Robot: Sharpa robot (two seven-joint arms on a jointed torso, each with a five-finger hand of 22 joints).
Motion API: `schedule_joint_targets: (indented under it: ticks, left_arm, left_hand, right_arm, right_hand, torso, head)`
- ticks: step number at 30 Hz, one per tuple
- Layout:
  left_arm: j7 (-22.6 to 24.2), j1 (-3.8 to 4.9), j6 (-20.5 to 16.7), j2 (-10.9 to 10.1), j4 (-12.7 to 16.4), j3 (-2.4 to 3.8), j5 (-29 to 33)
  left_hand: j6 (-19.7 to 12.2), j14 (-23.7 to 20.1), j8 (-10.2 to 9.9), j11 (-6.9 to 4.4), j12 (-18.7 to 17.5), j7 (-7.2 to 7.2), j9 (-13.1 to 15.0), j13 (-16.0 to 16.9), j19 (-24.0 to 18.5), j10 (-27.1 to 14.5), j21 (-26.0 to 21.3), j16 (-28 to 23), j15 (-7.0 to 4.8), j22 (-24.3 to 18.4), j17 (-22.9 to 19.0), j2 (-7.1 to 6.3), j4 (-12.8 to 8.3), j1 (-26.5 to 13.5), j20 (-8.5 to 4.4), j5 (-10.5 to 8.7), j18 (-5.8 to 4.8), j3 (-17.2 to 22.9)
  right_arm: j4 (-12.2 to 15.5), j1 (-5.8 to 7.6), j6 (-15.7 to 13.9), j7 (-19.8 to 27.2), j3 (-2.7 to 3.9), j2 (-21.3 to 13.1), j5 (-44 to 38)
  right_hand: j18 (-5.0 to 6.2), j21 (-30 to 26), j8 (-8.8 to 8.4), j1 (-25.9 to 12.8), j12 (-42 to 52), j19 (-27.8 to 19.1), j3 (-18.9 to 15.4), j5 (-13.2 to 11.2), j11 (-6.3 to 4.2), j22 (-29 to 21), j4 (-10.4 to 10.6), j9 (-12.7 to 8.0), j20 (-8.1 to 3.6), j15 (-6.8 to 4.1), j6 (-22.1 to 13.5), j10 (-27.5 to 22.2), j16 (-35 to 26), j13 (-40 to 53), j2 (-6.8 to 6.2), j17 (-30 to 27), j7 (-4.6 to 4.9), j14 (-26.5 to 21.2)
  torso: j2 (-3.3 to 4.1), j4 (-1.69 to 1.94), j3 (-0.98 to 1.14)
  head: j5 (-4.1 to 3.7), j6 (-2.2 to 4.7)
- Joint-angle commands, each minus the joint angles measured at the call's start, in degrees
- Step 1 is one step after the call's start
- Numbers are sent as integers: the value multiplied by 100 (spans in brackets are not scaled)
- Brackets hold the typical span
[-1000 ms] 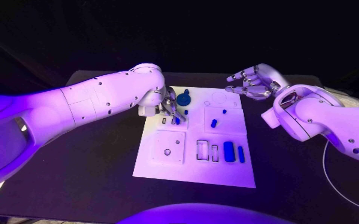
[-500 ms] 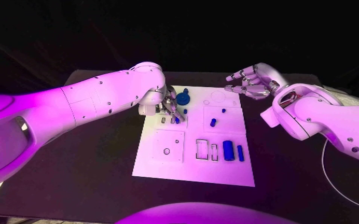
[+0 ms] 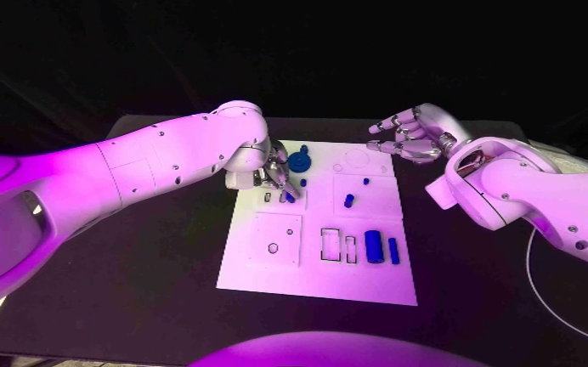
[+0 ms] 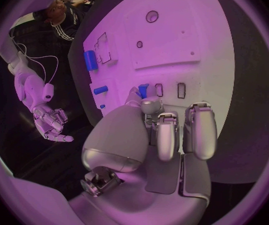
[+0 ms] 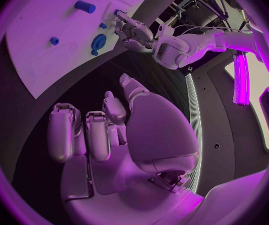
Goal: Assemble the parts on the task board
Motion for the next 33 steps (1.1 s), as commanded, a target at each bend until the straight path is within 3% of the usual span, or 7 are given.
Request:
schedule_joint_targets:
  ticks: [1, 3, 4, 6, 9, 22, 33]
  left_arm:
    - [-454, -56, 22, -16, 16, -41, 137]
    - [-419, -57, -68, -33, 34, -42, 167]
    - [-396, -57, -121, -43, 43, -42, 191]
    - [-345, -58, -244, -64, 63, -42, 253]
    - [-250, -59, -490, -109, 103, -43, 368]
    - [-72, -70, -1184, -299, 246, -45, 440]
    - [-120, -106, -994, -396, 389, -47, -151]
  left_hand:
    - [26, 602, -62, -6, -41, 66, 40, -24, 154, -9, -14, 17, 45, 568, 1510, -368, -793, -190, -17, 149, -67, 1572]
    - [94, 602, -60, 26, -32, 92, 141, -27, 163, 40, -8, 17, 58, 599, 1510, -858, -732, -651, 4, 176, -71, 2740]
    - [98, 602, -38, 13, -23, 81, 191, -23, 165, 58, -8, 17, 52, 607, 1510, -1010, -765, -778, 21, 199, -78, 3072]
    - [106, 602, 11, 21, -9, 69, 287, -19, 166, 88, -14, 17, 59, 613, 1510, -1233, -825, -1025, 14, 262, -74, 3611]
    - [114, 602, 75, 22, 16, 53, 410, -4, 175, 134, -8, 17, 50, 637, 1510, -1406, -943, -1303, 12, 384, -77, 4118]
    - [155, 602, 133, -4, 81, 26, 533, 63, 212, 224, 41, 17, 28, 713, 1510, -1542, -1118, -1547, 3, 702, -95, 4452]
    - [196, 602, 139, -19, 109, 11, 560, 95, 222, 273, 54, 17, 19, 734, 1510, -1614, -1210, -1593, -8, 781, -99, 4524]
  right_arm:
    - [14, -5, 92, 8, -1, -3, -48]
    - [18, -5, 95, 8, -2, -5, -46]
    - [20, -5, 96, 8, -2, -6, -45]
    - [24, -5, 97, 9, -3, -9, -44]
    - [28, -5, 99, 10, -3, -11, -41]
    - [16, -9, 96, 23, -8, -6, -51]
    - [14, -14, 101, 28, -11, -15, -51]
  right_hand:
    - [-14, 40, 38, -15, 25, 39, 0, 48, -3, 6, 21, 10, -10, 9, 40, 39, -28, 8, 51, 775, -13, 445]
    - [-14, 40, 38, -15, 25, 39, 0, 48, -3, 6, 21, 10, -10, 9, 40, 39, -28, 8, 51, 775, -13, 445]
    - [-14, 41, 38, -15, 25, 40, -1, 55, -3, 7, 23, 9, -11, 8, 41, 39, -29, 8, 51, 775, -14, 445]
    - [-15, 41, 37, -16, 25, 41, -2, 61, -3, 8, 24, 9, -11, 8, 42, 40, -29, 7, 51, 774, -14, 445]
    - [-13, 39, 37, -17, 22, 38, -6, 78, -3, 3, 28, 9, -12, 7, 43, 38, -29, 3, 49, 776, -15, 446]
    - [-14, 40, 34, -16, 22, 41, -14, 152, -6, 5, 38, 7, -15, 4, 46, 38, -31, -2, 46, 776, -16, 447]
    - [-14, 41, 33, -18, 26, 42, -17, 168, -6, 8, 42, 7, -16, 4, 46, 40, -35, -1, 46, 770, -17, 446]
  torso:
    - [4, 0, 0]
    - [7, -1, -1]
    - [8, 0, -1]
    - [8, 1, 1]
    - [5, 5, 3]
    - [5, 8, 3]
    - [4, 5, -4]
  head:
    - [9, -4]
    - [10, -5]
    - [11, -7]
    - [13, -12]
    - [18, -18]
    - [30, -36]
    - [36, -63]
